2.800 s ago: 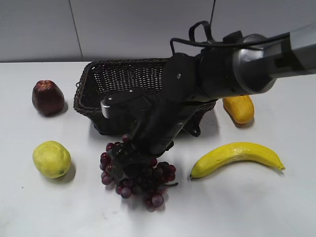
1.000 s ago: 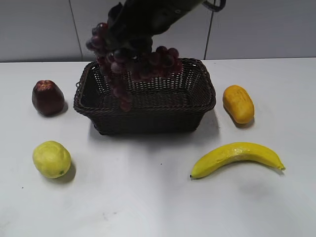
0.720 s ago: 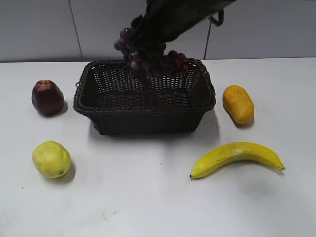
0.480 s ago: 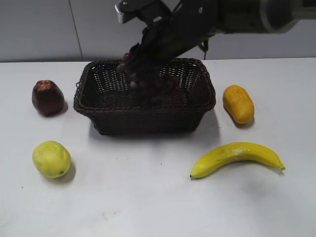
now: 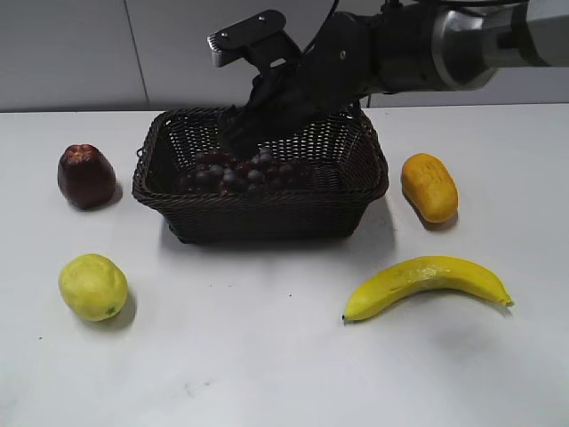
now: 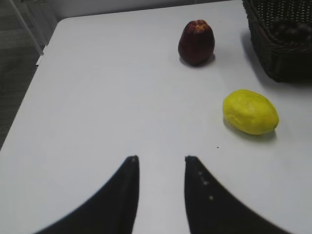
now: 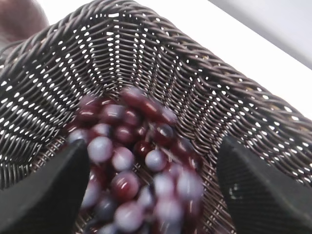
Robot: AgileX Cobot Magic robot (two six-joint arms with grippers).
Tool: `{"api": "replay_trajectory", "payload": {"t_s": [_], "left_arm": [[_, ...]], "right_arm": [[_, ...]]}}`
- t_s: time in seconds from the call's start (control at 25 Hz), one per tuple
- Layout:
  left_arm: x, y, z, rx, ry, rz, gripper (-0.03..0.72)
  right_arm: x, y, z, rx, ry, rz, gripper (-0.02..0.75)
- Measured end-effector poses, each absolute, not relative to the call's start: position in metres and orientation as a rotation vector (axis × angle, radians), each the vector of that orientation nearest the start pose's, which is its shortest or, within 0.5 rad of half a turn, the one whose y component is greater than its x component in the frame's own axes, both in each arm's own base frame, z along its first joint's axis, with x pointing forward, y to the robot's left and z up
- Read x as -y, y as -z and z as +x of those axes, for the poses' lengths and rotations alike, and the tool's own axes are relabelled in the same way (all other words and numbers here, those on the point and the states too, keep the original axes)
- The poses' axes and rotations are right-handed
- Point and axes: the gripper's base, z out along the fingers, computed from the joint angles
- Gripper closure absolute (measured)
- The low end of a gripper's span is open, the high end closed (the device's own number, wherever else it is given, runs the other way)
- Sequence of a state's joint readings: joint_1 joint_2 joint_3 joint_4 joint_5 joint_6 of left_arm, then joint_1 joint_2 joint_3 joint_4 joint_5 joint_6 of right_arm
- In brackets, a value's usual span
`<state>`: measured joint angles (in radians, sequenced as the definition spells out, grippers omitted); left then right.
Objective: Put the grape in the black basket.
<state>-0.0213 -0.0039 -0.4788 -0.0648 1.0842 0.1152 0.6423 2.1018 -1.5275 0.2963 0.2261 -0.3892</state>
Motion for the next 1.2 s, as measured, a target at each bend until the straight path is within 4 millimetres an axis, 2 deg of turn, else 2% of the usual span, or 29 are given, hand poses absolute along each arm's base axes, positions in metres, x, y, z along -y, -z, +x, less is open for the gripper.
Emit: {"api": "replay_trajectory", "payload": {"t_s": [0.08, 0.24, 0.32, 0.52, 0.76, 0.92, 1.04, 1.2], "left_arm": [[0.005, -0.270, -0.004, -2.078, 0.021, 0.145, 0.452], [0.005, -0.270, -0.004, -2.078, 0.021, 0.145, 0.452], [0.005, -0.270, -0.004, -2.078, 0.021, 0.145, 0.452], [0.005, -0.270, -0.004, -2.078, 0.021, 0.145, 0.452], [0.005, -0.270, -0.004, -2.078, 0.021, 0.145, 0.452], [0.005, -0.270, -0.004, -2.078, 0.021, 0.145, 0.452], [0.005, -0.270, -0.004, -2.078, 0.021, 0.145, 0.452], [0.005, -0.270, -0.004, -2.078, 0.021, 0.145, 0.452]], "right_arm": [[-0.289, -0.199, 0.375, -2.138, -0.368, -0.874, 0.120], [-0.278, -0.243, 0.362, -2.146, -0.414, -0.857, 0.122], [-0.265, -0.268, 0.355, -2.178, -0.448, -0.819, 0.125], [-0.216, -0.302, 0.349, -2.322, -0.459, -0.737, 0.134], [-0.140, -0.322, 0.354, -2.495, -0.390, -0.542, 0.144], [-0.095, -0.327, 0.350, -2.622, -0.220, -0.411, 0.145], [-0.076, -0.334, 0.340, -2.659, -0.124, -0.329, 0.145], [-0.068, -0.339, 0.307, -2.666, -0.121, -0.292, 0.145]]}}
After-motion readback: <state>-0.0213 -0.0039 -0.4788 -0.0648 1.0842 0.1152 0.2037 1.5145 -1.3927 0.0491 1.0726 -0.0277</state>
